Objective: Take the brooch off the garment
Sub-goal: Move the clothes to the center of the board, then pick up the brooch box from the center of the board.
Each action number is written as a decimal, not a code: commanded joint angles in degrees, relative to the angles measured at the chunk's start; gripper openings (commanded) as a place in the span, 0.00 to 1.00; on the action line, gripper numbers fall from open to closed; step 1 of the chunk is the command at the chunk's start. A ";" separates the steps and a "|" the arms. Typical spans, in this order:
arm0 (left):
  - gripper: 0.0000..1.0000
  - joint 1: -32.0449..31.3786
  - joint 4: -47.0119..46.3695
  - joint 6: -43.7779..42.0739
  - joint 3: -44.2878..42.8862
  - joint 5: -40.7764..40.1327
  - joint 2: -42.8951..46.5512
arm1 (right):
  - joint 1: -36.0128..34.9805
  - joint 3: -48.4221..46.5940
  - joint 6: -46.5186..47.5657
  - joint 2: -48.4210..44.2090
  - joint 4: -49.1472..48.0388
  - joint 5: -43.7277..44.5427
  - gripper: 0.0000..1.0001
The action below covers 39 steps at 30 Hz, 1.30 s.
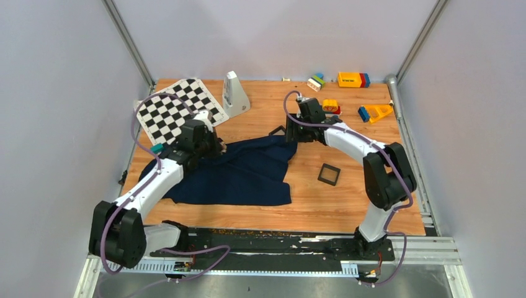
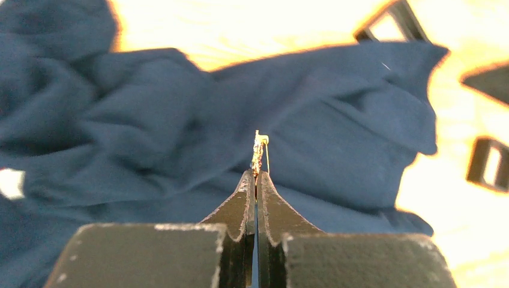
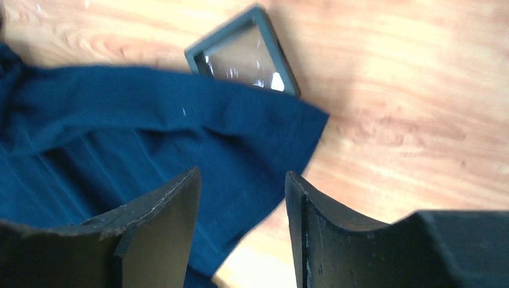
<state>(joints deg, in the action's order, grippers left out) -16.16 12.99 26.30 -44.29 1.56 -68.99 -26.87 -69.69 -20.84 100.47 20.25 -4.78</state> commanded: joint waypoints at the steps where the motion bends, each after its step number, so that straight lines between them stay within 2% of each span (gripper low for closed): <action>1: 0.00 -6.57 -4.09 -2.01 -1.55 7.81 -4.42 | -0.22 -8.71 0.15 4.50 1.57 7.04 0.54; 7: 0.00 -8.81 -4.20 -0.79 -4.74 13.78 -18.65 | 0.01 -16.34 2.26 11.22 4.00 9.78 0.51; 13: 0.00 -10.67 6.22 -2.13 -5.45 14.12 -24.27 | 0.49 -22.10 5.57 17.71 4.62 9.85 0.46; 16: 0.00 -13.68 9.46 -1.39 -2.33 14.29 -23.17 | 0.48 -24.51 7.10 20.72 4.55 8.90 0.45; 21: 0.00 -18.81 14.73 1.60 1.45 10.52 -16.31 | 0.48 -27.20 8.00 23.45 4.54 7.33 0.42; 28: 0.00 -19.59 19.06 3.71 1.38 5.71 -6.26 | 0.47 -27.42 8.60 23.82 4.60 8.03 0.33; 31: 0.00 -19.53 18.21 3.85 0.50 7.39 -4.88 | 0.42 -27.43 9.24 23.65 4.54 7.41 0.30; 39: 0.00 -19.53 17.12 3.68 -0.60 9.62 -5.25 | -0.17 -26.97 11.01 23.35 4.58 6.76 0.31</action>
<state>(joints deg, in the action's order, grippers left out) -35.81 30.55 29.58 -42.26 9.87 -74.59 -26.57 -94.59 -11.79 124.14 25.06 2.52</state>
